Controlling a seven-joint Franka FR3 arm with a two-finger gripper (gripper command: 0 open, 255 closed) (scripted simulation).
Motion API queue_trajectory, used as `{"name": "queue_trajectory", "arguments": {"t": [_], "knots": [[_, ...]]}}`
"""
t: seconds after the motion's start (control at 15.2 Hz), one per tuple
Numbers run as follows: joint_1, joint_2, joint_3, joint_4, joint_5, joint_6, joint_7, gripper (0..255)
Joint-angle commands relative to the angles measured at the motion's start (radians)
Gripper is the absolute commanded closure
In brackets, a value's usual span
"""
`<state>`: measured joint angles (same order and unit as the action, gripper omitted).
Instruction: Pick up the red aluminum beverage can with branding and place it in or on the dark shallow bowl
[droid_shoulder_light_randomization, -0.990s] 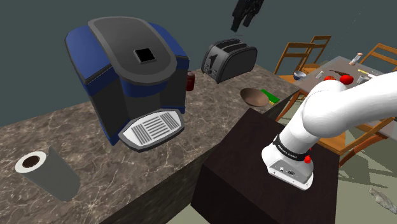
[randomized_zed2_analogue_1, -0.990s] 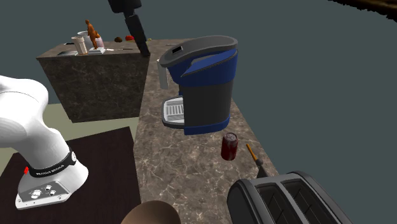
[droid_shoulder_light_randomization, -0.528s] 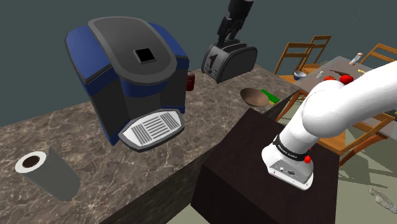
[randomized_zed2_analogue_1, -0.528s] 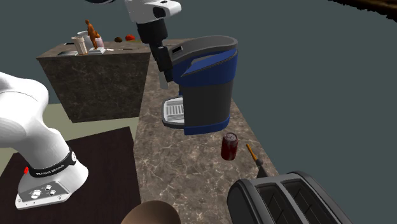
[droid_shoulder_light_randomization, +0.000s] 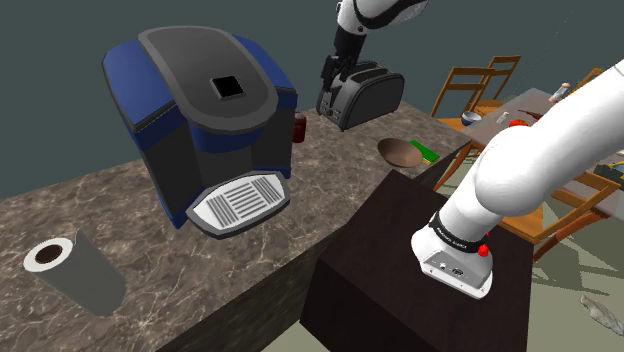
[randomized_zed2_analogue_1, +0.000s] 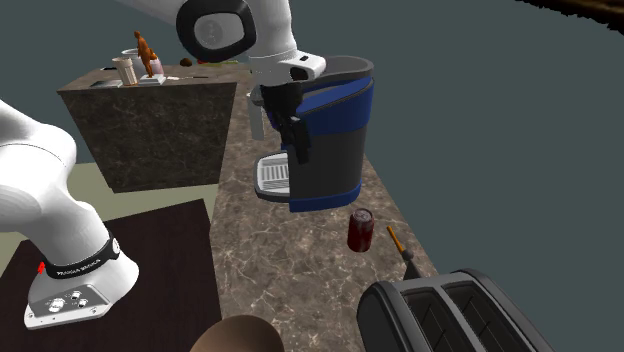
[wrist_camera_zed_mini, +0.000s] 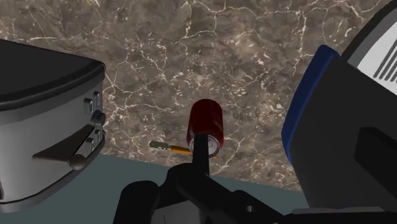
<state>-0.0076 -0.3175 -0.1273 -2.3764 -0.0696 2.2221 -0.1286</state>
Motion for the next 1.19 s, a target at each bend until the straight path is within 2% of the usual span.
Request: {"name": "queue_trajectory", "arguments": {"t": [0.0, 0.59, 1.06, 1.12], "knots": [[0.001, 0.077, -0.009, 0.020, 0.004, 0.055, -0.015, 0], [-0.008, 0.421, -0.035, 0.159, 0.055, 0.239, -0.100, 0], [-0.038, 0.695, -0.024, 0.338, 0.103, 0.318, -0.164, 0], [-0.040, 0.704, -0.023, 0.345, 0.104, 0.319, -0.166, 0]]}}
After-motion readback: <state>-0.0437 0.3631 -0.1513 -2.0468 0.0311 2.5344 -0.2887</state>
